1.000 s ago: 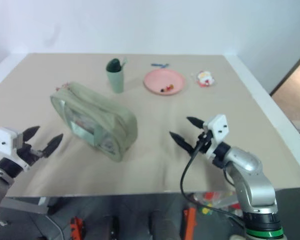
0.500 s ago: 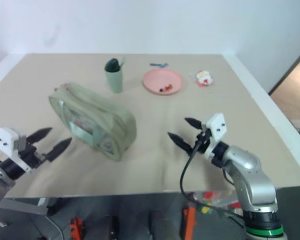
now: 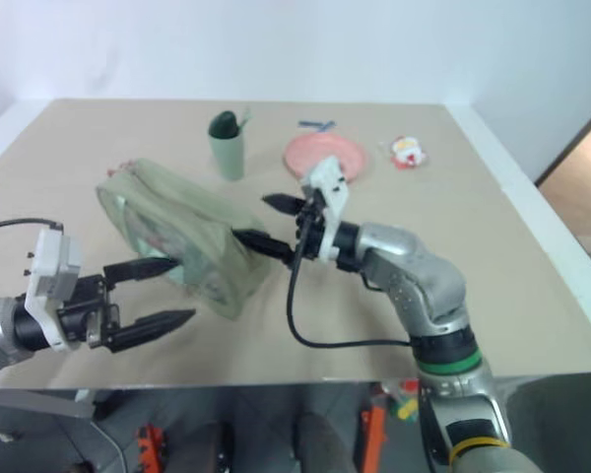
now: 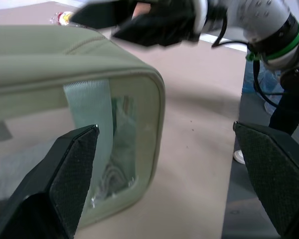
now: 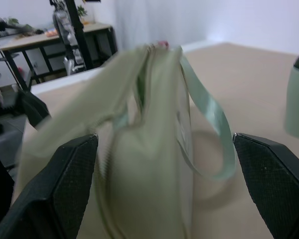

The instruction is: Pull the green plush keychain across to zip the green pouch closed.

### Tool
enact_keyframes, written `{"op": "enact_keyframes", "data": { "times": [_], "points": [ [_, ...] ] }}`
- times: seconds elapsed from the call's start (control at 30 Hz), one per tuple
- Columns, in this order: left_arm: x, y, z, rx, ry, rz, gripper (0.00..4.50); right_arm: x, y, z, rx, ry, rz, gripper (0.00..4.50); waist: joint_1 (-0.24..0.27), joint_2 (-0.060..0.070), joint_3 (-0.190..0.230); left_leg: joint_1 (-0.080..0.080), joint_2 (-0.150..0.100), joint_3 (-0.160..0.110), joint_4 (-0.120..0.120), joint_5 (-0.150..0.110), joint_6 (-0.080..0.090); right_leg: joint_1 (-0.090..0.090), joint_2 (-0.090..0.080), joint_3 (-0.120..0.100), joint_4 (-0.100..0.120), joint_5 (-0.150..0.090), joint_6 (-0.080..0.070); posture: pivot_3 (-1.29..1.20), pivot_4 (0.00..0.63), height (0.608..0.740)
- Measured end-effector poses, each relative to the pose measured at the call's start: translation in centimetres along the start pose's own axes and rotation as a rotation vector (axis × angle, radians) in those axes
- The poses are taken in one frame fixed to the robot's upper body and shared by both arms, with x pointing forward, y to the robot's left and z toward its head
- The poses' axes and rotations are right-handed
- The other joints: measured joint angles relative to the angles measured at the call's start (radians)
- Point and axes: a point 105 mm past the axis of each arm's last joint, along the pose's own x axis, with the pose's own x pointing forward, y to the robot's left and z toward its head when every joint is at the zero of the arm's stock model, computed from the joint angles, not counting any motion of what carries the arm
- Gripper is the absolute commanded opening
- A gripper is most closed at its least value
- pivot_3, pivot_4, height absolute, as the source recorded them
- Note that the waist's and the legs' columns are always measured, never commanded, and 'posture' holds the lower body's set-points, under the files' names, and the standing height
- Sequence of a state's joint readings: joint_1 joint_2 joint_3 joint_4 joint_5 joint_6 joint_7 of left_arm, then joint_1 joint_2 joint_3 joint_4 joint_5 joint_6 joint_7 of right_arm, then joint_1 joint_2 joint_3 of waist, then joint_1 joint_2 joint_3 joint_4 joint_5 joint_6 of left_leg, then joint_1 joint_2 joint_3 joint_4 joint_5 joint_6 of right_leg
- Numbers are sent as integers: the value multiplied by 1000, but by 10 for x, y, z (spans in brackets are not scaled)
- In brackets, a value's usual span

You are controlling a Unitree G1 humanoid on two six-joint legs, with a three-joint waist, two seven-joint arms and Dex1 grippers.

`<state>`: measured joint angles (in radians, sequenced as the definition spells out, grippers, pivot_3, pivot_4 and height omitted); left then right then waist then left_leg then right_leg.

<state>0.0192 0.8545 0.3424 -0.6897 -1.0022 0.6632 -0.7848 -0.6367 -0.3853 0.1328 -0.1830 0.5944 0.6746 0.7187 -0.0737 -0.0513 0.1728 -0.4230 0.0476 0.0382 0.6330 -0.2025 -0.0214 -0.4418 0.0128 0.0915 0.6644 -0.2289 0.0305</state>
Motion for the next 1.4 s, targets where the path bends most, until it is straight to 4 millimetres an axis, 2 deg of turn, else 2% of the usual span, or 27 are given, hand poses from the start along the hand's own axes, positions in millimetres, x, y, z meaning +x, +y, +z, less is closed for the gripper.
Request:
{"op": "enact_keyframes", "data": {
  "times": [0.1,0.37,0.4,0.6,0.7,0.73,0.77,0.83,0.87,0.97,1.03,1.07,1.13,1.2,1.27,1.33,1.37,1.4],
  "points": [
    [1,0,-1,-5,1,9,4500,1,-1,-12,25,27,9,2963,0,0,0,0,0,-1,0,0,0,0,1,-1,0,0,0,0,150,740],
    [4,1,-1,-4,1,16,4500,3,3,-10,0,11,41,226,0,0,0,0,1,-3,3,1,0,1,1,-5,1,1,-2,0,150,740],
    [4,1,-1,-3,1,16,4500,4,4,-9,1,7,49,43,0,0,0,0,1,-3,3,1,0,1,1,-5,1,1,-2,0,150,740],
    [5,2,-3,6,9,22,4500,2,9,-8,-36,5,108,43,0,0,0,0,1,-3,3,1,0,1,1,-6,1,1,-2,0,150,740],
    [8,2,-2,15,7,17,4500,-13,4,-5,-144,43,180,43,2,1,0,0,0,-3,4,1,0,2,0,-6,1,1,-2,0,150,740],
    [10,1,-3,16,9,11,4500,-21,-9,0,-209,76,199,43,2,1,1,0,0,-2,4,1,0,2,0,-6,1,1,-2,0,150,740],
    [10,1,-3,16,8,9,4500,-23,-11,1,-218,80,199,43,2,1,1,0,0,-2,5,1,0,2,0,-6,1,2,-2,0,150,740],
    [12,1,-3,17,8,2,4500,-32,-30,9,-298,112,197,43,2,1,1,0,0,-2,6,1,0,2,0,-6,1,2,-3,0,150,740],
    [13,0,-3,23,7,-4,4500,-37,-46,14,-342,133,183,43,2,1,1,1,0,-2,6,1,1,2,0,-6,1,2,-4,0,150,740],
    [17,-2,-4,21,9,-23,4500,-52,-78,21,-414,172,155,43,1,1,1,2,0,-2,5,2,1,3,1,-6,1,3,-4,0,150,740],
    [18,-1,-4,21,5,-24,4500,-58,-86,21,-431,194,156,43,1,1,1,2,1,-2,5,2,1,3,1,-6,1,3,-3,0,150,740],
    [19,0,-4,24,3,-22,4500,-60,-91,19,-429,206,159,761,1,2,1,2,1,-3,4,2,1,3,1,-6,1,3,-3,0,150,740],
    [21,0,-4,29,-3,-25,4500,-64,-97,16,-413,228,151,1304,0,2,1,2,1,-3,4,2,1,2,1,-6,1,3,-3,0,150,740],
    [24,2,-4,34,-6,-25,4500,-64,-101,18,-386,203,134,2117,0,3,2,1,1,-3,3,2,1,2,1,-6,1,4,-4,0,150,740],
    [24,5,-4,36,-8,-18,4500,-63,-101,26,-350,148,119,2651,0,3,2,1,1,-3,3,2,1,2,1,-6,2,5,-7,0,150,740],
    [24,7,-3,39,-8,-13,4500,-63,-100,37,-322,98,107,2651,1,5,3,0,0,-5,3,2,1,2,1,-6,2,5,-7,0,150,740],
    [24,7,-3,41,-8,-12,4500,-63,-99,44,-317,71,102,3069,2,6,4,0,0,-5,4,2,1,2,1,-6,2,5,-7,0,150,740],
    [25,8,-2,49,-8,-14,4500,-65,-94,53,-305,25,93,3260,2,6,4,0,0,-5,4,2,1,3,1,-6,2,4,-5,0,150,740]
  ]
}}
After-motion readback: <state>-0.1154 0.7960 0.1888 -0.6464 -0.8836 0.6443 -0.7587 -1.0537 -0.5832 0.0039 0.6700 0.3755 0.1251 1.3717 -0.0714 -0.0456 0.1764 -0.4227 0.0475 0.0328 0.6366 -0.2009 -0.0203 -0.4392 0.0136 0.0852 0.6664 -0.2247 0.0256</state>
